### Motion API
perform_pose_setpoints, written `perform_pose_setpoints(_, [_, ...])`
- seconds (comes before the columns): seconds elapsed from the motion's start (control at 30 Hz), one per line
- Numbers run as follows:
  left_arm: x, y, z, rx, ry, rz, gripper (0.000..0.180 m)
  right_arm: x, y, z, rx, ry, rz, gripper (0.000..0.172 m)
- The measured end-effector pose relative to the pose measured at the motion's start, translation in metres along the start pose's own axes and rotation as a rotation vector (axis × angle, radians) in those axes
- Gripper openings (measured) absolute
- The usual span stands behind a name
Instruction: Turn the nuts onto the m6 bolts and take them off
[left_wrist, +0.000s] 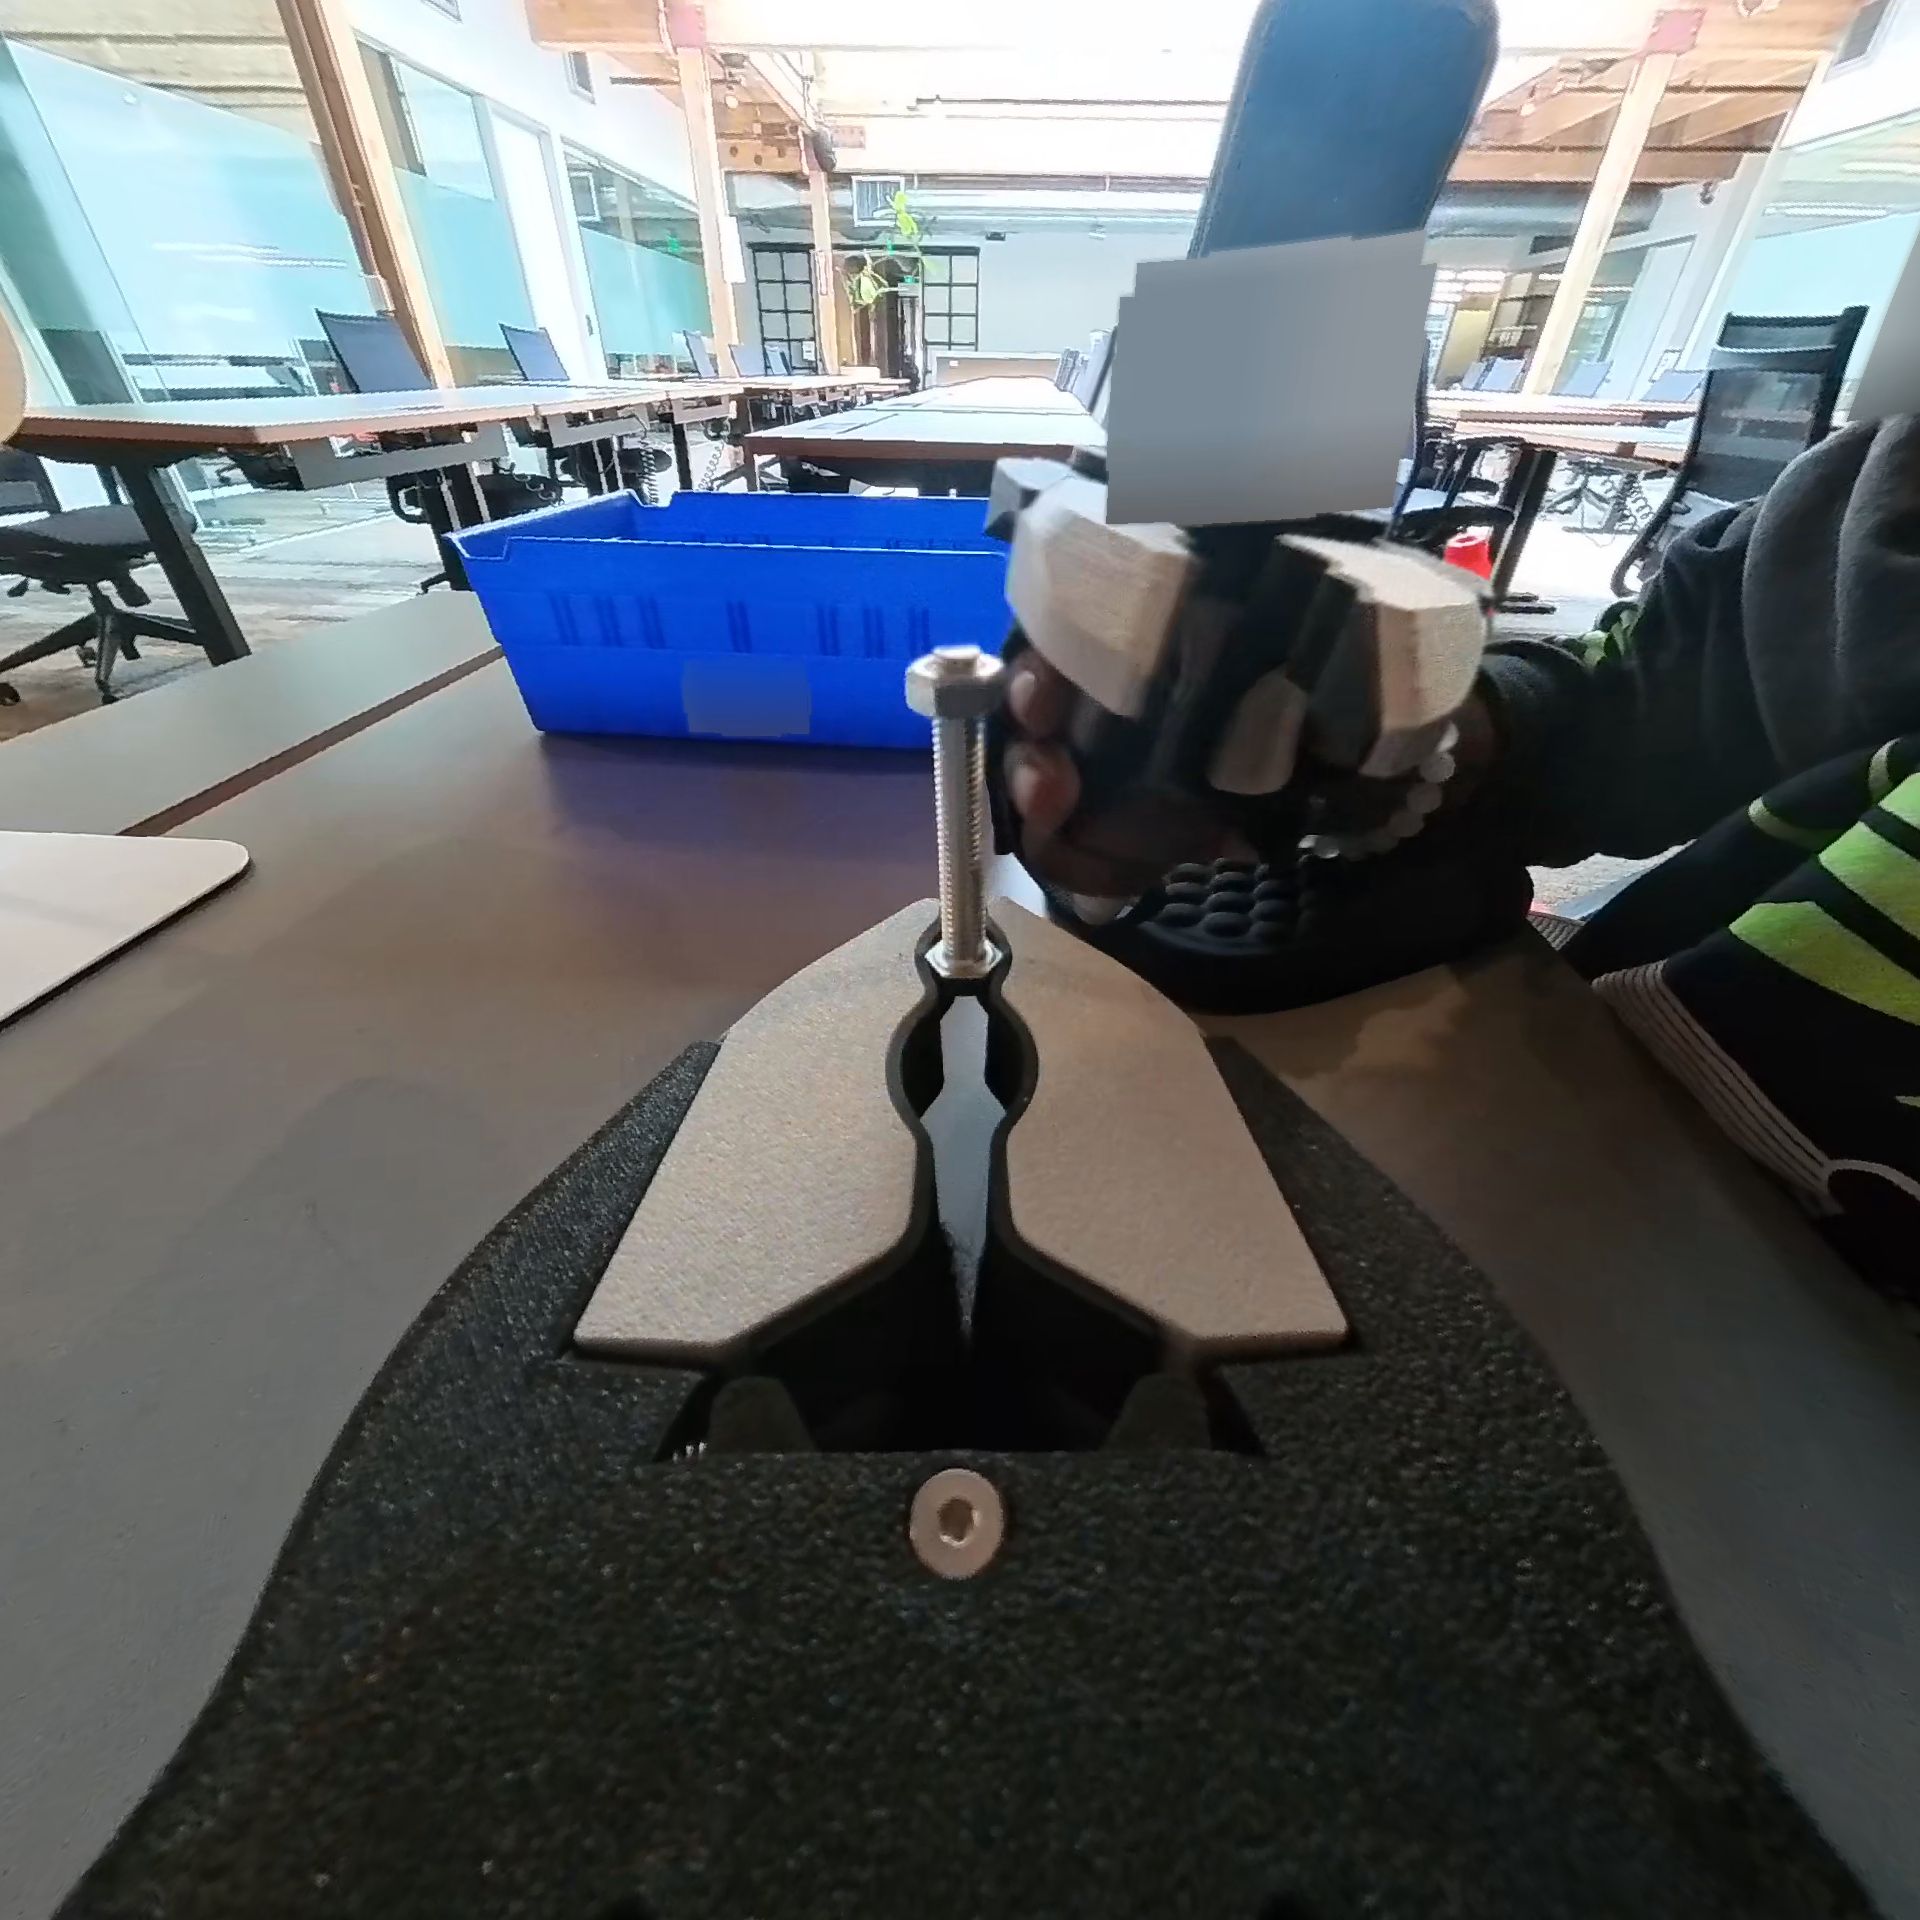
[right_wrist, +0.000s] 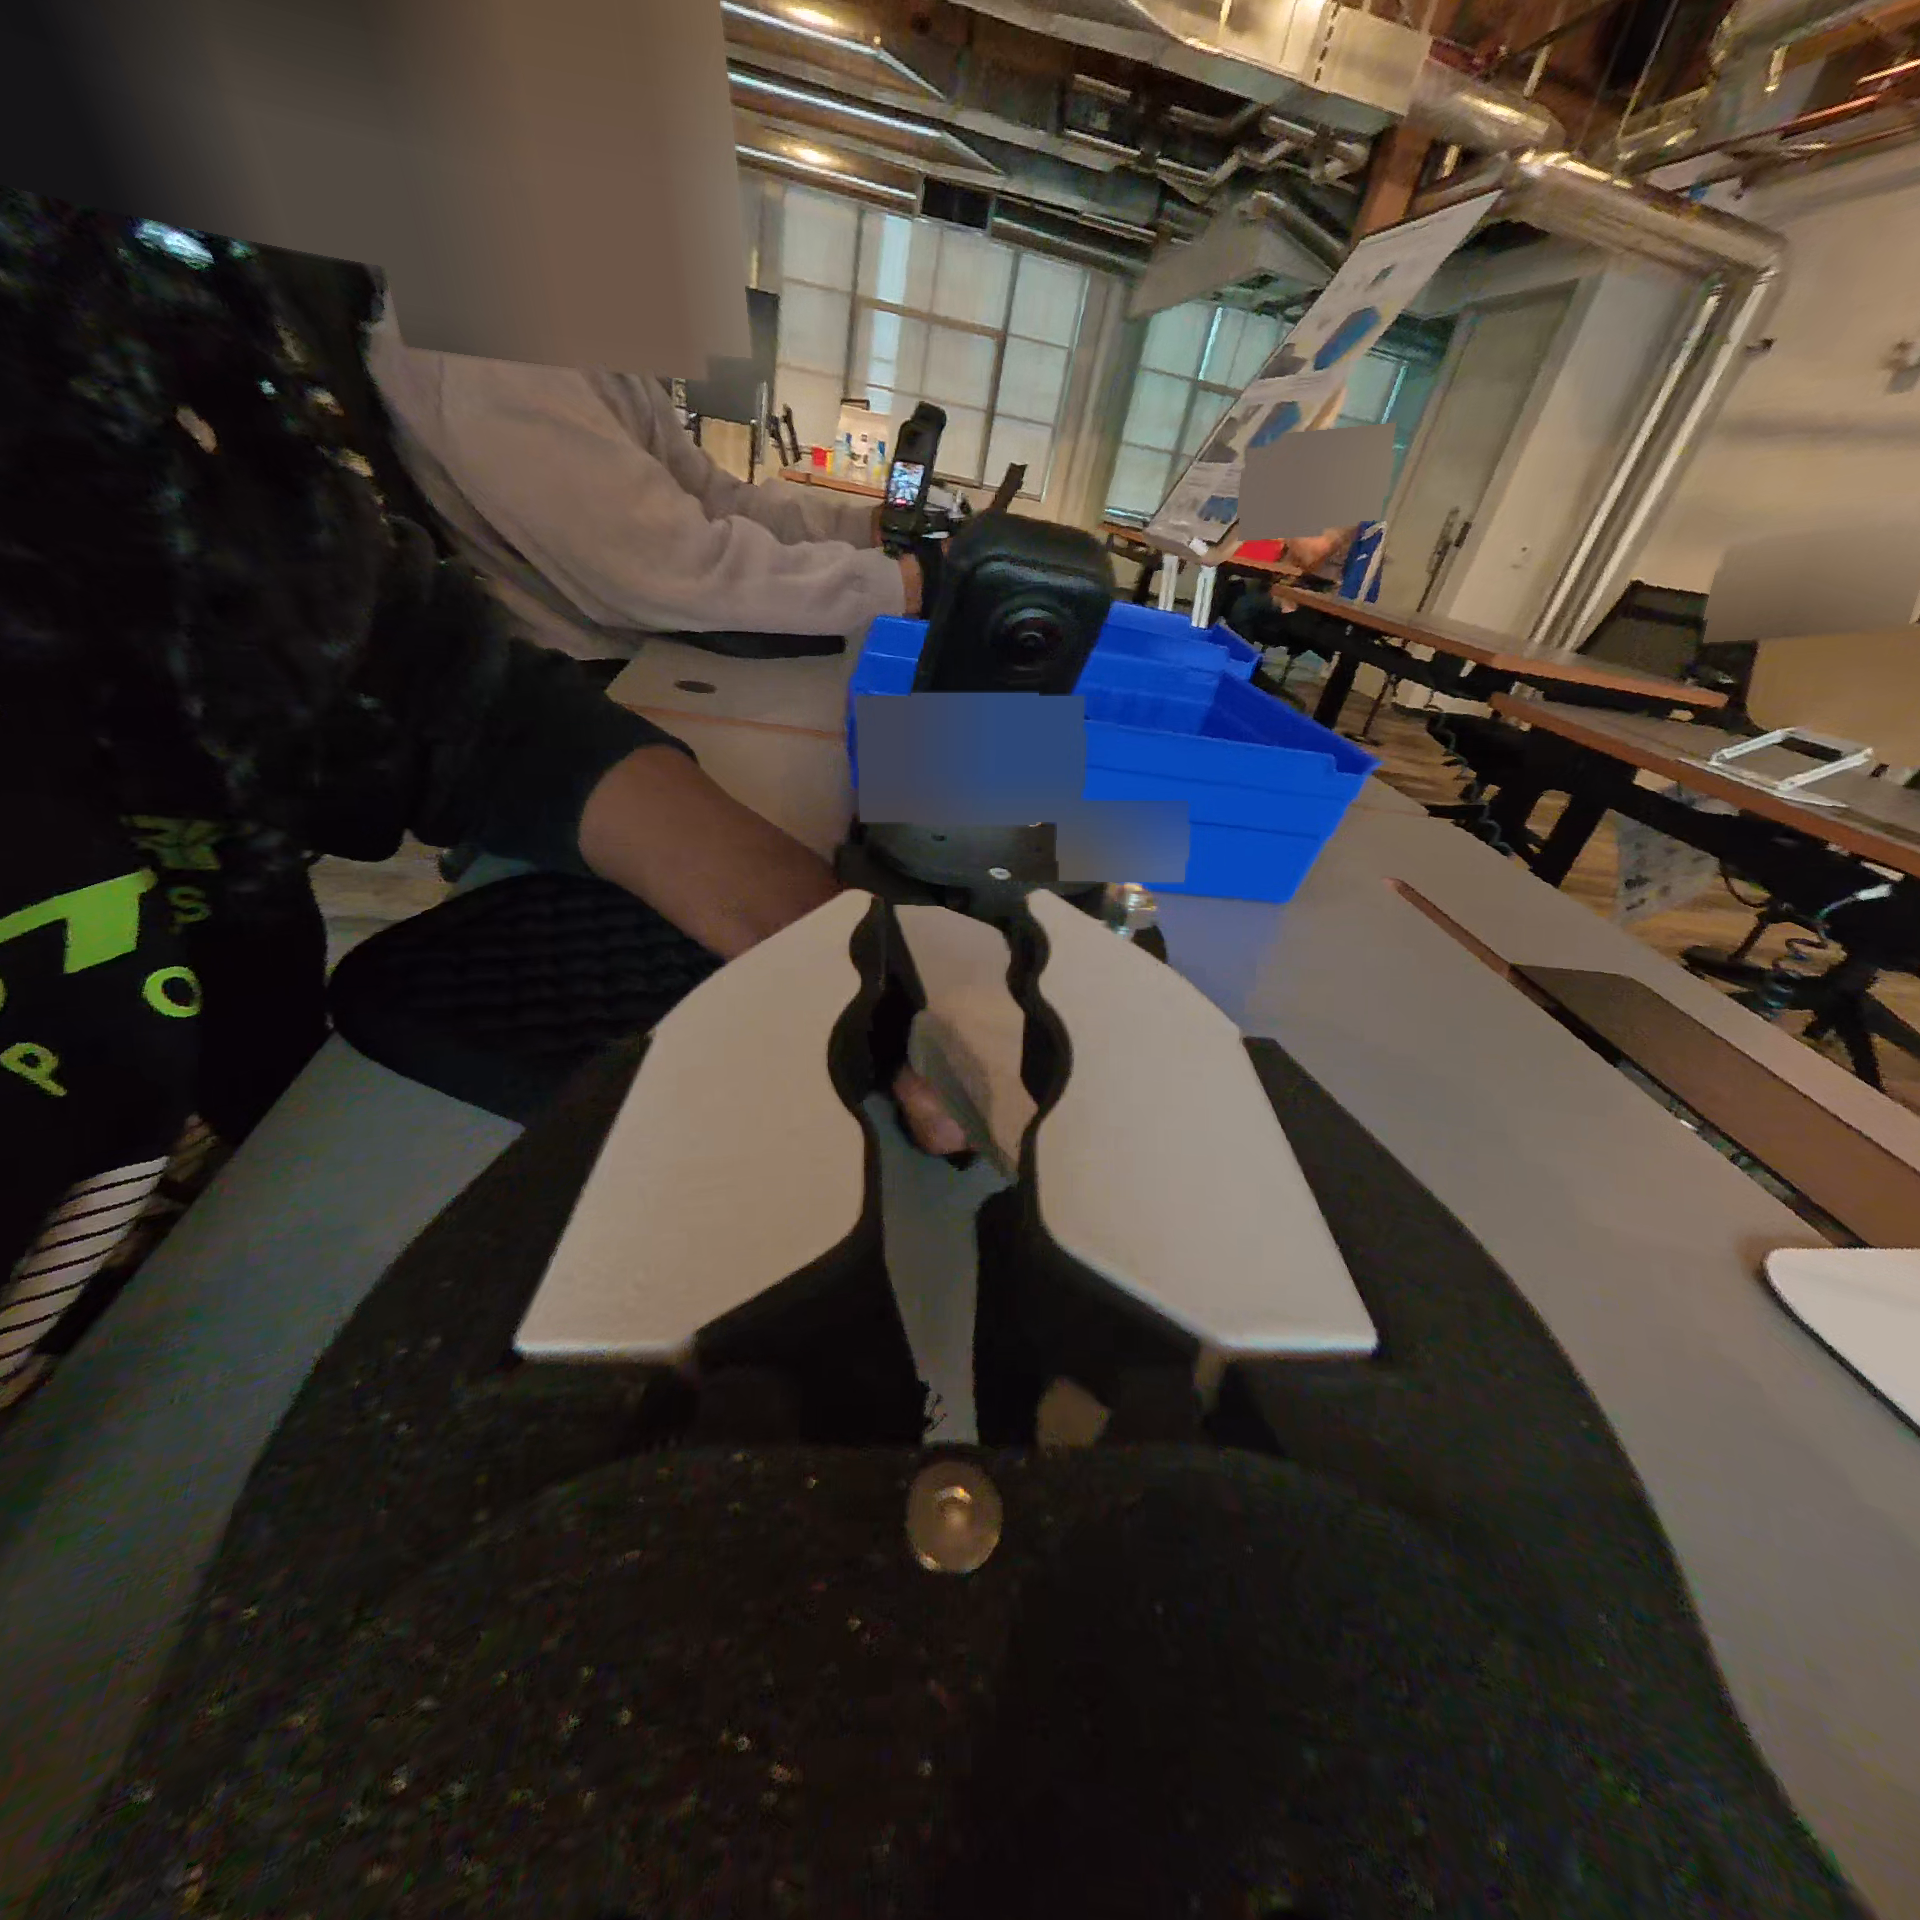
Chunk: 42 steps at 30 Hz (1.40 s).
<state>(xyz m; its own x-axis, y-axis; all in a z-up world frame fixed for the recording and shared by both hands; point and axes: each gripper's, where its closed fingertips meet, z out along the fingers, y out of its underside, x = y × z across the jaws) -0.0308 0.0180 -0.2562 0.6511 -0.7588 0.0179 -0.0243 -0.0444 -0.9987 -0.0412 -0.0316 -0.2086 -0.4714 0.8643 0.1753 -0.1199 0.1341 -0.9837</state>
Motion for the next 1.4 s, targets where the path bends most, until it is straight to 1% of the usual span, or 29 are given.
perform_pose_setpoints(0.03, [0.0,0.0,0.0,-0.001,0.002,0.001,0.002,0.004,0.0,0.0,0.01,0.027,-0.001,0.03])
perform_pose_setpoints(0.1, [0.001,0.0,0.0,-0.003,0.005,0.004,0.003,0.011,-0.001,0.001,0.021,0.075,-0.004,0.05])
perform_pose_setpoints(0.17, [0.001,0.001,0.001,-0.006,0.005,0.008,0.003,0.013,0.002,0.003,0.008,0.082,0.009,0.068])
perform_pose_setpoints(0.2, [0.002,0.001,0.001,-0.008,0.006,0.01,0.003,0.012,0.003,0.004,-0.002,0.074,0.017,0.073])
perform_pose_setpoints(0.23, [0.002,0.001,0.001,-0.009,0.005,0.012,0.003,0.01,0.004,0.006,-0.01,0.063,0.02,0.073])
perform_pose_setpoints(0.27, [0.002,0.001,0.001,-0.01,0.003,0.011,0.003,0.008,0.004,0.006,-0.011,0.053,0.014,0.069])
perform_pose_setpoints(0.3, [0.001,0.001,0.001,-0.009,0.001,0.008,0.003,0.005,0.003,0.005,-0.009,0.042,0.002,0.057])
perform_pose_setpoints(0.33, [0.0,0.001,0.0,-0.007,-0.002,0.004,0.002,0.0,0.001,0.003,-0.004,0.013,-0.017,0.033])
perform_pose_setpoints(0.37, [0.0,0.001,0.0,-0.006,-0.004,0.001,0.002,-0.007,-0.003,0.0,0.013,-0.029,-0.026,0.013])
perform_pose_setpoints(0.43, [-0.001,0.001,0.0,-0.004,-0.005,-0.004,0.002,-0.01,-0.008,-0.002,0.038,-0.056,0.0,0.011])
perform_pose_setpoints(0.5, [0.0,0.001,0.0,-0.004,-0.005,-0.002,0.002,-0.005,-0.009,-0.004,0.044,-0.038,0.01,0.013])
perform_pose_setpoints(0.57, [0.0,0.001,0.0,-0.004,-0.005,-0.002,0.002,0.001,-0.007,-0.003,0.046,0.002,0.009,0.023])
perform_pose_setpoints(0.67, [0.0,0.001,0.0,-0.005,-0.002,-0.001,0.003,0.011,-0.001,0.001,0.015,0.069,0.01,0.059])
perform_pose_setpoints(0.73, [0.001,0.001,0.0,-0.007,0.0,0.002,0.003,0.011,0.004,0.004,-0.011,0.068,0.021,0.068])
perform_pose_setpoints(0.83, [0.001,0.001,0.0,-0.007,-0.001,0.002,0.003,0.009,0.006,0.005,-0.024,0.059,0.017,0.068])
perform_pose_setpoints(0.87, [0.0,0.001,0.0,-0.006,-0.003,0.0,0.003,0.009,0.006,0.005,-0.024,0.057,0.013,0.063])
perform_pose_setpoints(0.9, [0.0,0.001,0.0,-0.005,-0.005,-0.002,0.003,0.007,0.004,0.003,-0.02,0.05,0.008,0.052])
perform_pose_setpoints(0.93, [0.0,0.001,0.0,-0.004,-0.007,-0.004,0.002,0.004,0.002,0.002,-0.01,0.027,0.001,0.035])
perform_pose_setpoints(0.97, [-0.001,0.001,0.0,-0.004,-0.008,-0.006,0.002,0.001,-0.001,0.0,0.005,0.01,0.001,0.023])
perform_pose_setpoints(1.03, [-0.001,0.0,0.0,-0.003,-0.008,-0.006,0.002,0.001,-0.003,-0.002,0.013,0.007,0.01,0.019])
perform_pose_setpoints(1.07, [-0.001,0.0,0.0,-0.004,-0.008,-0.005,0.002,0.003,-0.002,-0.002,0.012,0.017,0.012,0.019])
perform_pose_setpoints(1.1, [0.0,0.0,0.0,-0.004,-0.008,-0.004,0.002,0.006,-0.002,-0.002,0.016,0.035,0.013,0.025])
perform_pose_setpoints(1.23, [0.0,0.001,0.0,-0.005,-0.007,-0.003,0.003,0.011,0.0,0.001,0.012,0.068,0.018,0.061])
perform_pose_setpoints(1.27, [0.0,0.001,0.0,-0.005,-0.005,-0.003,0.003,0.01,0.003,0.003,-0.004,0.06,0.023,0.066])
perform_pose_setpoints(1.33, [0.0,0.001,0.0,-0.007,-0.003,-0.001,0.003,0.008,0.006,0.006,-0.02,0.045,0.025,0.072])
perform_pose_setpoints(1.4, [0.001,0.001,0.0,-0.008,-0.003,0.0,0.003,0.006,0.006,0.006,-0.021,0.041,0.015,0.072])
